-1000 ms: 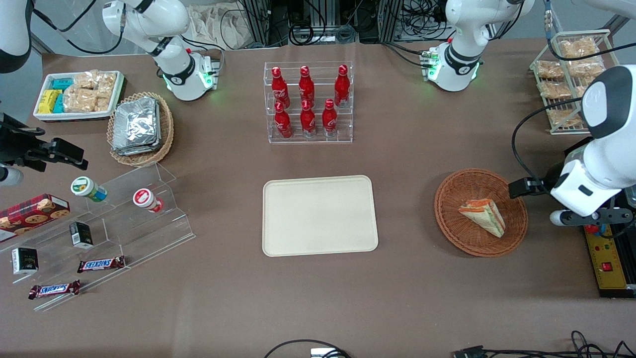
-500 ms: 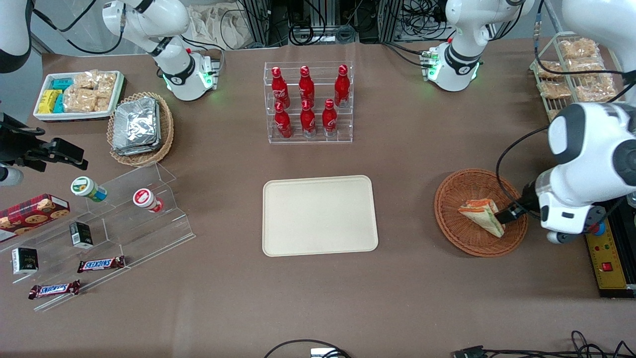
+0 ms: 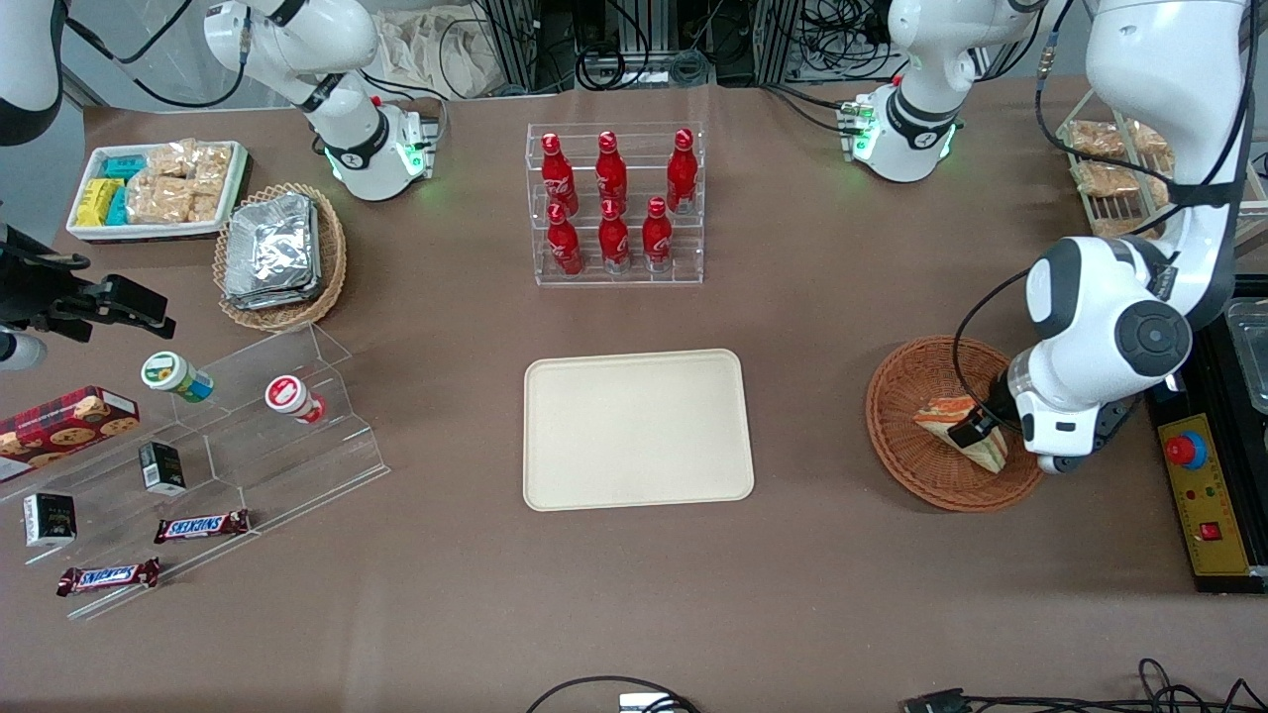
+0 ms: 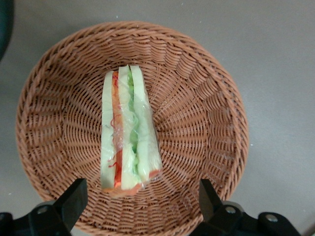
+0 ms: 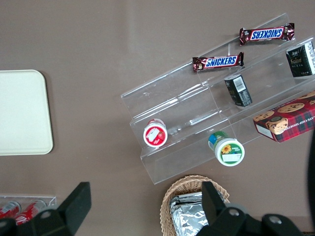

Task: Place sandwich from basket to tray
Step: 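Close the left gripper on the triangular sandwich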

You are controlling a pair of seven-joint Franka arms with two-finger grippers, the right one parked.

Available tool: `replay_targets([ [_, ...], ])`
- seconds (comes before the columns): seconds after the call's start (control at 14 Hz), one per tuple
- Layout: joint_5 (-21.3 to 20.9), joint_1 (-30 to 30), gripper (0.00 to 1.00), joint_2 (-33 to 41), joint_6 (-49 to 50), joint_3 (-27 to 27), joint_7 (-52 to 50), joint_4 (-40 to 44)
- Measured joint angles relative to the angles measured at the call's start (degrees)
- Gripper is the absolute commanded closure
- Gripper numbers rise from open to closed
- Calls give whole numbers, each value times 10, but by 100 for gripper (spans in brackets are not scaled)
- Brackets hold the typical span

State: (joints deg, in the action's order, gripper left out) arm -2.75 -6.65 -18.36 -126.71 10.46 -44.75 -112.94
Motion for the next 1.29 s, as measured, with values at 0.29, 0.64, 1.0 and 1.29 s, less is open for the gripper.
replay_targets([
  [0.29,-21,-1,0,-27,-16,-16,-1,-2],
  [0.64,-24,-2,25,-54,-34,-21,-26,-2],
  [1.0,-27,4,100,-85,-77,-18,-156,13],
  [1.29,-27,4,100,-78,-24,-16,-146,60],
])
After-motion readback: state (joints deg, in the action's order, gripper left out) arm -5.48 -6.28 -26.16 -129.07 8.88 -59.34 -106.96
